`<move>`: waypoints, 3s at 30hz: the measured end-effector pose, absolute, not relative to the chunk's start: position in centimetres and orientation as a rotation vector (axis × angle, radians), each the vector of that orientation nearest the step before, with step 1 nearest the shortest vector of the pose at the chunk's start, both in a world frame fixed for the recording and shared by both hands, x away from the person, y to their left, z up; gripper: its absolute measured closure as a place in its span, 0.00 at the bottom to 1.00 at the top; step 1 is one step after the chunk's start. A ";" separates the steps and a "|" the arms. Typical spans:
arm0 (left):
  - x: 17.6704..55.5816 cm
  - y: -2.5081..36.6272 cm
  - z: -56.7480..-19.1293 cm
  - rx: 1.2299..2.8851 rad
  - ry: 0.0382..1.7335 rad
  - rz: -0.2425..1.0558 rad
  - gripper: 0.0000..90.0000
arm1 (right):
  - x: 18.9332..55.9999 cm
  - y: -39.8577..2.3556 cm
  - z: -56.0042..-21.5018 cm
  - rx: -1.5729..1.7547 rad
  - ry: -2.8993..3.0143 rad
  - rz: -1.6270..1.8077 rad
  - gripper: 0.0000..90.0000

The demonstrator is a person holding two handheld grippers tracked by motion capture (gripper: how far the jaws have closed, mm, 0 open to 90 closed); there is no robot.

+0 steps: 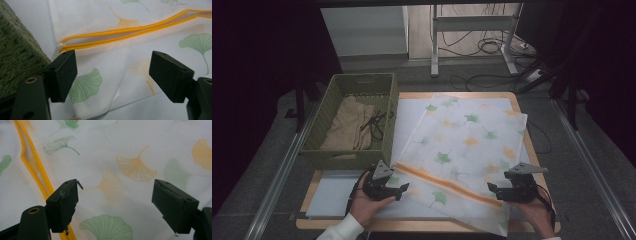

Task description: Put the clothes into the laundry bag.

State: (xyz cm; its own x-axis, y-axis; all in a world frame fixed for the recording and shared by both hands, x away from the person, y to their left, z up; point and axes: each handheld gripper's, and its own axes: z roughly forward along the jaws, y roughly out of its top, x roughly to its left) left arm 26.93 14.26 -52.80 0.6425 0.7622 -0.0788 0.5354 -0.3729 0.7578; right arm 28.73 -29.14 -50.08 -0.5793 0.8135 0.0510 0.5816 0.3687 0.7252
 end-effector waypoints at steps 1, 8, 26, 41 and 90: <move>27.0 14.3 -52.7 2.070 1.009 0.363 0.25 | 28.8 -29.3 -50.1 1.229 2.323 1.029 0.23; 27.1 14.5 -52.6 2.057 1.037 0.365 0.25 | 28.9 -30.2 -50.4 1.257 2.335 1.010 0.24; 27.1 14.4 -52.6 2.053 1.047 0.356 0.26 | 28.4 -30.7 -49.5 1.256 2.335 1.005 0.28; 27.2 14.1 -52.5 2.075 1.019 0.351 0.25 | 28.1 -29.1 -48.4 1.192 2.402 1.000 0.30; 27.7 13.5 -52.1 2.071 1.006 0.292 0.25 | 30.4 -20.4 -45.3 1.016 2.572 0.867 0.32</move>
State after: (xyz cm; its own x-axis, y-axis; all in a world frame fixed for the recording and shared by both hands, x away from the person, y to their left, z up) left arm 27.71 13.49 -52.08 0.6575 0.7424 -0.1284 0.5584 -0.3657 0.7446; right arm 30.40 -20.45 -45.28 -0.7285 0.6850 -0.0076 0.5408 0.5819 0.6075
